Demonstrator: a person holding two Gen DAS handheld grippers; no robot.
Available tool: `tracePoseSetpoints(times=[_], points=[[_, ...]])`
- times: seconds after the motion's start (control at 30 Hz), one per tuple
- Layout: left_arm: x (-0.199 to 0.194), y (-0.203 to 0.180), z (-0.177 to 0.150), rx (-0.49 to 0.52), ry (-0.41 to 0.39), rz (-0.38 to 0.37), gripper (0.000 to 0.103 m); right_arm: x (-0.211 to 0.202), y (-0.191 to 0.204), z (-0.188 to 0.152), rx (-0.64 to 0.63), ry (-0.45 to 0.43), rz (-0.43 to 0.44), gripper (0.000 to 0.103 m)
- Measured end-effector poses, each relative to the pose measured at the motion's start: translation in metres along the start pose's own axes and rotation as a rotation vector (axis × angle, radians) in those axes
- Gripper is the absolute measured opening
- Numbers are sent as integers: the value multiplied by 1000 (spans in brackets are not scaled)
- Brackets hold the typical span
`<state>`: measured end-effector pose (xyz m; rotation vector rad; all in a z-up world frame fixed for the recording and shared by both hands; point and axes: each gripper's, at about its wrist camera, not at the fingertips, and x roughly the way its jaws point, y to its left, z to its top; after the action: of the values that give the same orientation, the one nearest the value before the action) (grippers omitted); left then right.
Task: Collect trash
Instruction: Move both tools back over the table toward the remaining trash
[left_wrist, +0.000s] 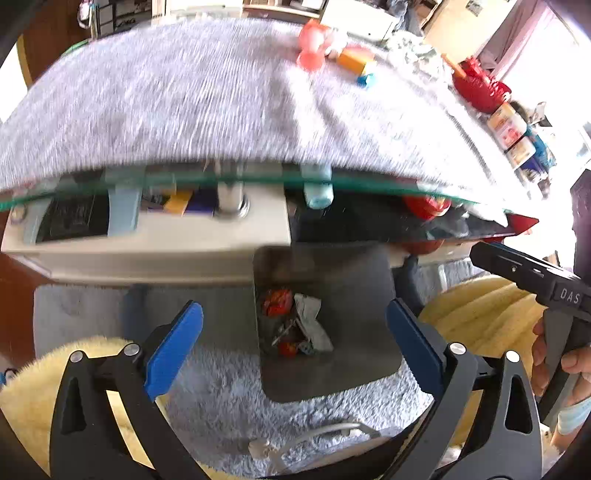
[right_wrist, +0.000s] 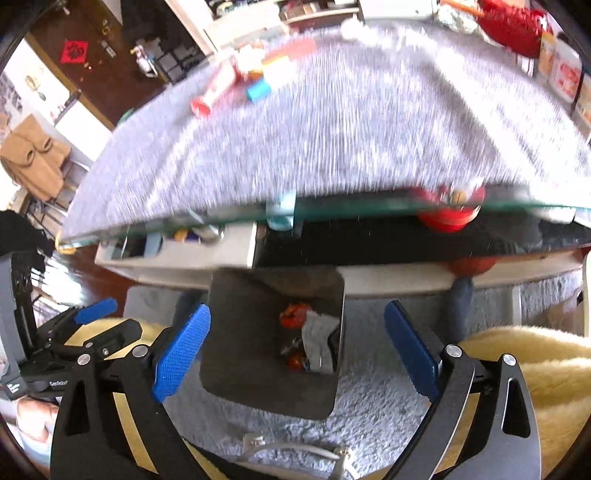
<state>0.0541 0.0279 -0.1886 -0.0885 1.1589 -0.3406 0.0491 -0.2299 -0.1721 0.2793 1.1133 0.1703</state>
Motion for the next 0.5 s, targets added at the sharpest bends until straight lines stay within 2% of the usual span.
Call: tracePoseSetpoints(times=[0.17,0.3,0.5], points=[[-9,-11,29,38,-38,4,95,-11,1,39,-21,-64,-32,96],[-4,-14,59,48,-53,36,95,-8,-1,75,1,-102,-46,96],[9,-15,109,52,-81,54,95,19,10,123,-1,-121,-41,96]])
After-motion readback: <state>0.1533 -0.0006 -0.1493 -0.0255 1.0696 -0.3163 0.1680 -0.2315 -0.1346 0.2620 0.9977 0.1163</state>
